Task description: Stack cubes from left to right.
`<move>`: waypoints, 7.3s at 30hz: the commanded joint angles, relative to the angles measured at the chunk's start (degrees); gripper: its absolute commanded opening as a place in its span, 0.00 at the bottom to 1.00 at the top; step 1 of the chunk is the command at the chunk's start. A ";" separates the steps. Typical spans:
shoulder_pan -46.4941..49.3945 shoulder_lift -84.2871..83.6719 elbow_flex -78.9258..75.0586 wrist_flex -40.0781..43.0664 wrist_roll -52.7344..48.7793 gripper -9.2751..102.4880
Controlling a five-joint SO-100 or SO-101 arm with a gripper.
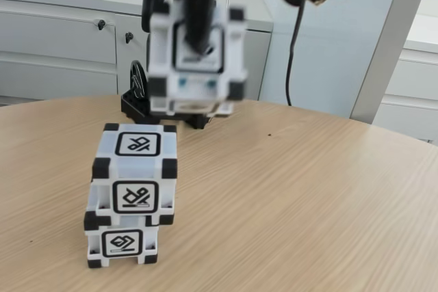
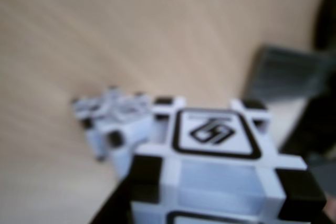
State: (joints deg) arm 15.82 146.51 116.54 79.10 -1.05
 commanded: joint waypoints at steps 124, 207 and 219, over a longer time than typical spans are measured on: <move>10.55 -29.09 -27.86 21.97 -11.69 0.08; -9.76 41.04 35.24 -0.26 -17.31 0.08; -9.76 46.93 48.16 -0.44 -13.45 0.08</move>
State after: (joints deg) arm 5.89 193.27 163.92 78.22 -15.64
